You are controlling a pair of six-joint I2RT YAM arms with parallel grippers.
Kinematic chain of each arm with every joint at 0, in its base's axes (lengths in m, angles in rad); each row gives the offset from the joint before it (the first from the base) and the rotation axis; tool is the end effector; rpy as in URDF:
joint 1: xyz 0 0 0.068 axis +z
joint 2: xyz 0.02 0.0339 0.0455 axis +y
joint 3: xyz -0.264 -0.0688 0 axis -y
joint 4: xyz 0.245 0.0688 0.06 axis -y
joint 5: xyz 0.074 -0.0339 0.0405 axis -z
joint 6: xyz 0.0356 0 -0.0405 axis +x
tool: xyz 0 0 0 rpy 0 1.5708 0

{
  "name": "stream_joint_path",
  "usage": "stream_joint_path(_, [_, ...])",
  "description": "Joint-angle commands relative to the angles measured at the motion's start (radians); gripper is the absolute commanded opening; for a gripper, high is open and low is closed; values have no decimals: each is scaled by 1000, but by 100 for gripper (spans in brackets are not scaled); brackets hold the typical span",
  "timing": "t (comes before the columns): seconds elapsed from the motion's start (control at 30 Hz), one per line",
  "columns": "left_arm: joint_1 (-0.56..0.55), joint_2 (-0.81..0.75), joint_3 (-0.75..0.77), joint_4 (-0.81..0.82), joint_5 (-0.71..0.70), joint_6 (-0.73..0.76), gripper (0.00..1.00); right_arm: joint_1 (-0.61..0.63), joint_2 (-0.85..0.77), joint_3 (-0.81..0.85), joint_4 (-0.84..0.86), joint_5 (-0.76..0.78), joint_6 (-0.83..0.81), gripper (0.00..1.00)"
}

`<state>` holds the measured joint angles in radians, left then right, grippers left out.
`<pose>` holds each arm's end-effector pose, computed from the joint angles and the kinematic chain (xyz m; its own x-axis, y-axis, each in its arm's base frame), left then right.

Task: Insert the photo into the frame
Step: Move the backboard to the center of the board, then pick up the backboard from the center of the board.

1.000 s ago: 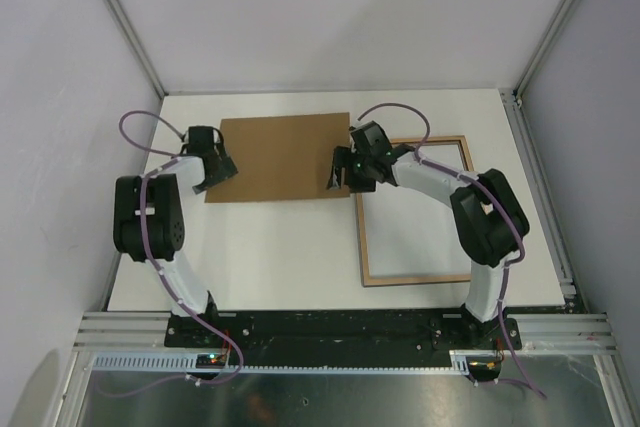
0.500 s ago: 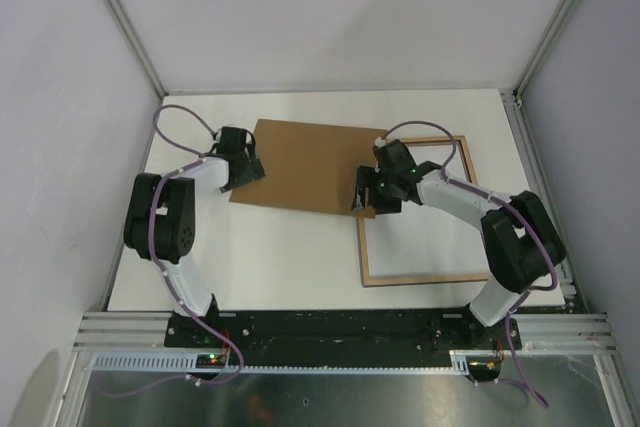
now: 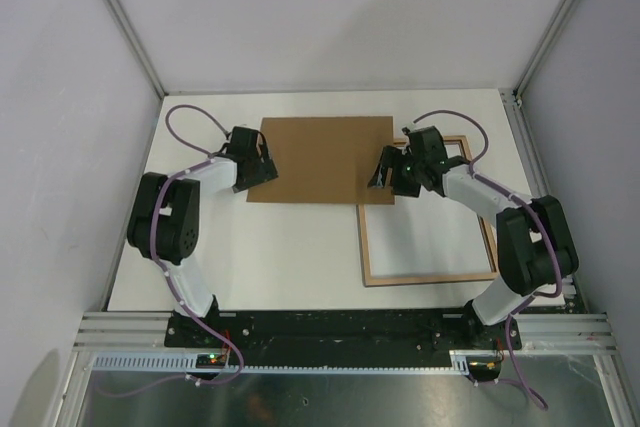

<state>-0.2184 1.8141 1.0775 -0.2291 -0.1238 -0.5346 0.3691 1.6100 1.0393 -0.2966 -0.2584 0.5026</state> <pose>0.3598 -0.0754 0.1597 -0.7655 -0.3480 -0.5412 -0.2831 0.9375 -0.2024 0.3130 0.1308 0.2128 -0.8656 0.1645 -0.4730 -0.0982 0.8704 0.4824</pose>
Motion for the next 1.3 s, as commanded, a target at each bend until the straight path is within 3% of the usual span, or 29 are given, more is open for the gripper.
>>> stream_joint_path(0.0, [-38,52,-8,-78,129,-42,82,-34,-7,18,111,-76,-9,77])
stream_joint_path(0.7, [-38,34,0,-90,155,9,82,-222,145,18,335,-138,-26,80])
stream_joint_path(1.27, [-38,24,1,-92,180,27,82,-247,303,23,565,-283,86,77])
